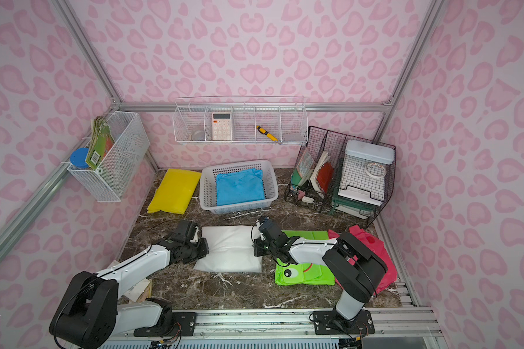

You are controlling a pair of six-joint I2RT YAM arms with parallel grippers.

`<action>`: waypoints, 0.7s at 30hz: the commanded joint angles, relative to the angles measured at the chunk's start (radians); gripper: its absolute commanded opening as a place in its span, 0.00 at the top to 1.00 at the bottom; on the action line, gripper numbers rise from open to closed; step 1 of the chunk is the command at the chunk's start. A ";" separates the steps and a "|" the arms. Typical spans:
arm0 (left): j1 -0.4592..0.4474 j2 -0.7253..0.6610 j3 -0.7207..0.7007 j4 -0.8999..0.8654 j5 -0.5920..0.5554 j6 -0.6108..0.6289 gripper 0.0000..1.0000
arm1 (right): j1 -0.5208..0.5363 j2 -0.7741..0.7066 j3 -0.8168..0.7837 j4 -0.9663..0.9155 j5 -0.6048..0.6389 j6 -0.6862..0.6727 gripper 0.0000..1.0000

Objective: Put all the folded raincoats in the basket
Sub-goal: Pick up the raincoat from the center of the board, then place the raincoat in the basket.

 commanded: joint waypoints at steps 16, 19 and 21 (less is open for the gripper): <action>-0.084 -0.301 0.155 -0.191 -0.063 -0.017 1.00 | -0.002 -0.235 0.125 -0.194 0.132 -0.123 1.00; -0.084 -0.300 0.215 -0.183 -0.062 0.000 1.00 | -0.019 -0.267 0.145 -0.179 0.132 -0.137 1.00; -0.084 -0.275 0.269 -0.179 -0.063 0.014 1.00 | -0.040 -0.278 0.165 -0.168 0.116 -0.149 1.00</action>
